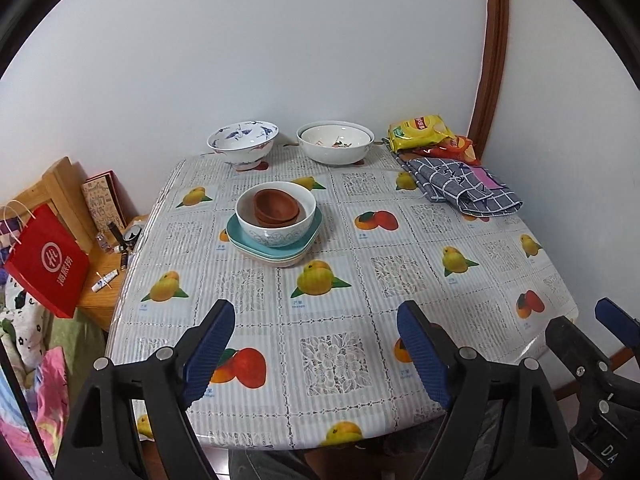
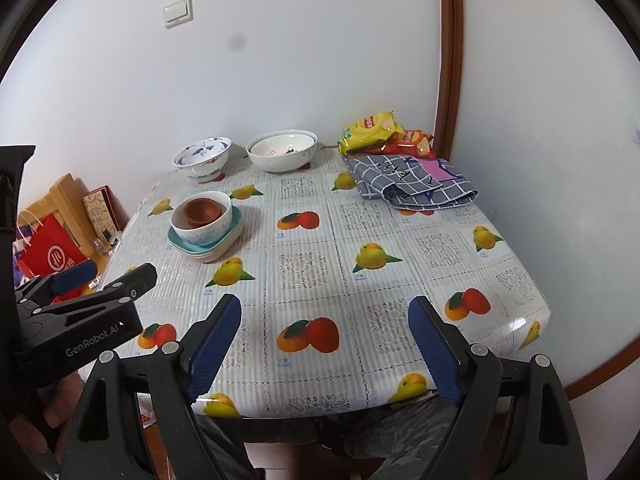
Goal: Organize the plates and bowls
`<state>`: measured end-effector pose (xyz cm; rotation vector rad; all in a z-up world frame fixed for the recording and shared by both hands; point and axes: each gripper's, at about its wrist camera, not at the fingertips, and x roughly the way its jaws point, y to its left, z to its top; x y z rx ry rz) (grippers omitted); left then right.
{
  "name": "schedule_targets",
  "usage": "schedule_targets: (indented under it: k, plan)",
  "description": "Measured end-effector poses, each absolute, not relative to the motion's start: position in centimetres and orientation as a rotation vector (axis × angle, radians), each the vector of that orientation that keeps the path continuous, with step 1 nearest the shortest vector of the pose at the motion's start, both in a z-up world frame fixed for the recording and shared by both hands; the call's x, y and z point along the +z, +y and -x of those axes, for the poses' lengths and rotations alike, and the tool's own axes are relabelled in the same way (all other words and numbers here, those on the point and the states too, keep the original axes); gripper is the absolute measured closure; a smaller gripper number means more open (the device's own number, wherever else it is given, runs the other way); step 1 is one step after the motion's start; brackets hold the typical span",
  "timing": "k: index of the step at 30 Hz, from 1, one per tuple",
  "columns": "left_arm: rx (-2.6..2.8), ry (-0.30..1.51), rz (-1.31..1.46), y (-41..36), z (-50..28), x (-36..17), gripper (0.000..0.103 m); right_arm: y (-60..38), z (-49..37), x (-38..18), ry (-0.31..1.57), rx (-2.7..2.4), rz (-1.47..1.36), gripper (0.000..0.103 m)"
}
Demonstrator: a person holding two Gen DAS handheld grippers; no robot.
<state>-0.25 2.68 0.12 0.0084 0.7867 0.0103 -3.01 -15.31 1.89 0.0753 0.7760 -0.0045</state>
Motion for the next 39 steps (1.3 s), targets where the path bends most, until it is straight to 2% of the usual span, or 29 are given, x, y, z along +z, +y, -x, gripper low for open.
schedule_targets:
  k: [39]
  plan:
    - [0.014, 0.785, -0.043, 2.0, 1.3, 0.1, 0.02, -15.6, 4.2, 2.2, 0.755, 0.005, -0.123, 0.018]
